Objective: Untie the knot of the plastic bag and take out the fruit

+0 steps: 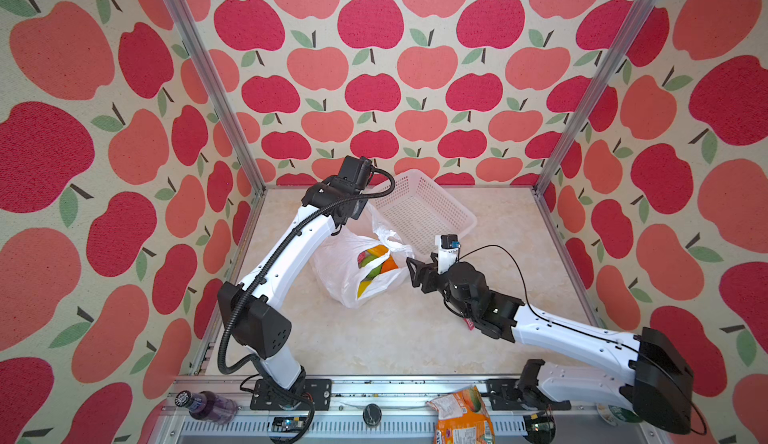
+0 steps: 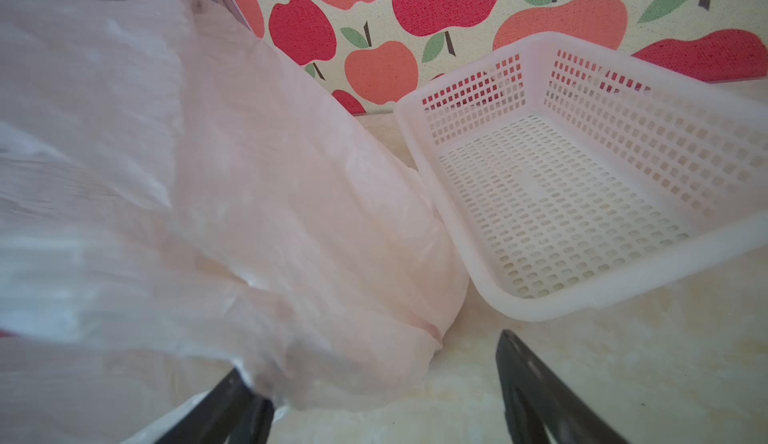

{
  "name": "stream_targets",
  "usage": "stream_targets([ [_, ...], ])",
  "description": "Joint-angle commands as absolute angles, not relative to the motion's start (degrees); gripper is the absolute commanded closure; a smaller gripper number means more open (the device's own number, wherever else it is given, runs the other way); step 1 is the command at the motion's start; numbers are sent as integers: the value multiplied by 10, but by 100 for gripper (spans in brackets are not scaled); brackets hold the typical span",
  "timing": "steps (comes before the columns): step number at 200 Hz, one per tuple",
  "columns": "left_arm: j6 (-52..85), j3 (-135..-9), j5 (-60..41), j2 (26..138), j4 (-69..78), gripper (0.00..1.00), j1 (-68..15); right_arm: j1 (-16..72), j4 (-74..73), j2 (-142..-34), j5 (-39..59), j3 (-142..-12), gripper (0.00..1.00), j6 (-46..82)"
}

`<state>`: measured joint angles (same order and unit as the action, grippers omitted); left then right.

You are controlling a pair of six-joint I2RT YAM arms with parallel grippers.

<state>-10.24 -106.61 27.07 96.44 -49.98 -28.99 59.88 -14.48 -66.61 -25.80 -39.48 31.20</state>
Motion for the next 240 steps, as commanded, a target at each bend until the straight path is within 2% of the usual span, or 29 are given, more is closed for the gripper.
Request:
stream_targets([
  [1, -116, -1128, 324, 961, -530, 100, -299, 599, -137, -650, -256, -387, 11, 296],
  [36, -124, -1140, 349, 927, -523, 100, -327, 603, -141, -649, -249, -388, 3, 282],
  [61, -128, -1101, 383, 898, -505, 100, -356, 608, -151, -652, -246, -384, 1, 274],
  [80, -113, -1037, 412, 868, -484, 100, -379, 617, -156, -656, -246, -384, 1, 263],
  [126, -6, -836, 398, 774, -454, 100, -416, 640, -152, -673, -253, -402, 1, 224],
  [170, 76, -750, 385, 746, -486, 100, -504, 666, -145, -673, -249, -419, 1, 170],
  [210, 131, -649, 374, 726, -451, 100, -585, 716, -156, -642, -230, -389, 1, 102],
  [240, 140, -571, 379, 701, -360, 100, -586, 725, -225, -637, -263, -310, 1, 95],
])
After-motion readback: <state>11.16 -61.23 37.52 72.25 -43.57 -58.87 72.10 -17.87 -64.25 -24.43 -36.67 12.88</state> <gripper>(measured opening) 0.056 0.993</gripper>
